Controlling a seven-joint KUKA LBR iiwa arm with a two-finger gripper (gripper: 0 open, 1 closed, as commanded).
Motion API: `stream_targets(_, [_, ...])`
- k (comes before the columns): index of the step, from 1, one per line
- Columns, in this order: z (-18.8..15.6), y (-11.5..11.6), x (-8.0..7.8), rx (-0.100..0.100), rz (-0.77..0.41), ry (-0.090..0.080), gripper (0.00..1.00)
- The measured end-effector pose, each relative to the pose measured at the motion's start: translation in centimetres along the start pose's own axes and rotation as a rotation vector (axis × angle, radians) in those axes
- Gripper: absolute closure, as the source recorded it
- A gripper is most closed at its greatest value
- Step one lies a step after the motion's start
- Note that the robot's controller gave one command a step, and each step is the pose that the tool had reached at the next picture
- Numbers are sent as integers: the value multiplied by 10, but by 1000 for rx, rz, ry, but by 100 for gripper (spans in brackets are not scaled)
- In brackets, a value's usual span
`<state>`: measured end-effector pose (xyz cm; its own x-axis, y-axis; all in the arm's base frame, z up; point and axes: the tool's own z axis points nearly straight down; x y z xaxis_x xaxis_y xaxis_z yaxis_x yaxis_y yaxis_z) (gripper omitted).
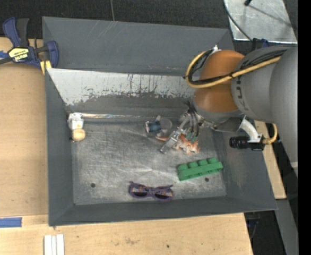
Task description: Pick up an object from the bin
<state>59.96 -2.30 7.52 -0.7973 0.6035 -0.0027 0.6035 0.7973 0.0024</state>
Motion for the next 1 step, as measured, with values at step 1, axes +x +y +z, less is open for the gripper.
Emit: stream_targets(1, [2,-2,-2,-5,7,-3,0])
